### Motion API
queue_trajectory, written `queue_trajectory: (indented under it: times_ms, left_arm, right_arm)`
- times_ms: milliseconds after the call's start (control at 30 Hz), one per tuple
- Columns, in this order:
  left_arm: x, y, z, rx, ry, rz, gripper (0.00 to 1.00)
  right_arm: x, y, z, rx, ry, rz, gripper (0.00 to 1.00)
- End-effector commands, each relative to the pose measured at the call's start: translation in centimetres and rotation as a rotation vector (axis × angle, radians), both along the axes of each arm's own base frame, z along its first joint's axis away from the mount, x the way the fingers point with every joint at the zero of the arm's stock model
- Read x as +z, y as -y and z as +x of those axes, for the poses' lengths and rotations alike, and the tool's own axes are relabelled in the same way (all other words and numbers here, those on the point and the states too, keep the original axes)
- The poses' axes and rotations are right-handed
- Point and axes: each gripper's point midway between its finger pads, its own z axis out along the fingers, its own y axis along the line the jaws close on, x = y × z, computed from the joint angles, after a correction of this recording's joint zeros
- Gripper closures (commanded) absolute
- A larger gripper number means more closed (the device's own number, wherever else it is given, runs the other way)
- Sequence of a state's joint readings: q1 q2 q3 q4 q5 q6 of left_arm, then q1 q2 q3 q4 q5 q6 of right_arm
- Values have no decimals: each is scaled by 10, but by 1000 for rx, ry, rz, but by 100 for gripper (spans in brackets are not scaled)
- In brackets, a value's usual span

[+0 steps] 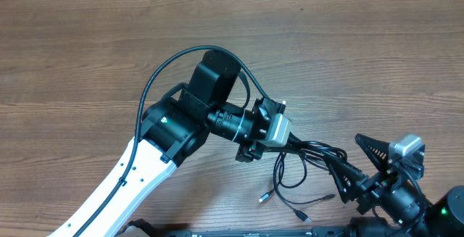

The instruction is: Untangle cables

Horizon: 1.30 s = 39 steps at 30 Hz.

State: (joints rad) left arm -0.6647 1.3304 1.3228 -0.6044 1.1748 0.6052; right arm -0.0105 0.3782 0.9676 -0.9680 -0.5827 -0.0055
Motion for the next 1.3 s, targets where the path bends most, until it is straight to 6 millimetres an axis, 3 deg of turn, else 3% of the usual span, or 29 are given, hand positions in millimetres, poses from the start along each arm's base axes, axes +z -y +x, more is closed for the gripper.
queue_trajectory:
  times_ms: [0, 233, 400, 633, 933, 967, 1100, 1267]
  left_arm:
    - [16, 0, -4, -43, 18, -57, 96]
    - [22, 3, 3, -16, 32, -72, 96]
    - [31, 9, 34, 153, -22, -53, 96]
    - [31, 2, 55, 259, -111, -28, 96]
    - [26, 1, 55, 264, -133, -6, 96]
    - [25, 1, 55, 264, -136, -3, 96]
    - [25, 1, 54, 263, -136, -3, 96]
    - [25, 1, 54, 262, -137, -3, 94]
  right_arm:
    - [-12, 11, 4, -69, -50, -28, 29]
    - [-24, 11, -1, -68, -108, -30, 29]
    - [-33, 14, -4, -84, -148, -38, 28]
    - [-32, 13, -4, -82, -144, -34, 22]
    - [1, 13, 10, -87, 8, -22, 22]
    - [10, 13, 13, -92, 43, -5, 23]
    - [17, 13, 14, -92, 72, -4, 33]
    - [26, 13, 16, -92, 116, -3, 61]
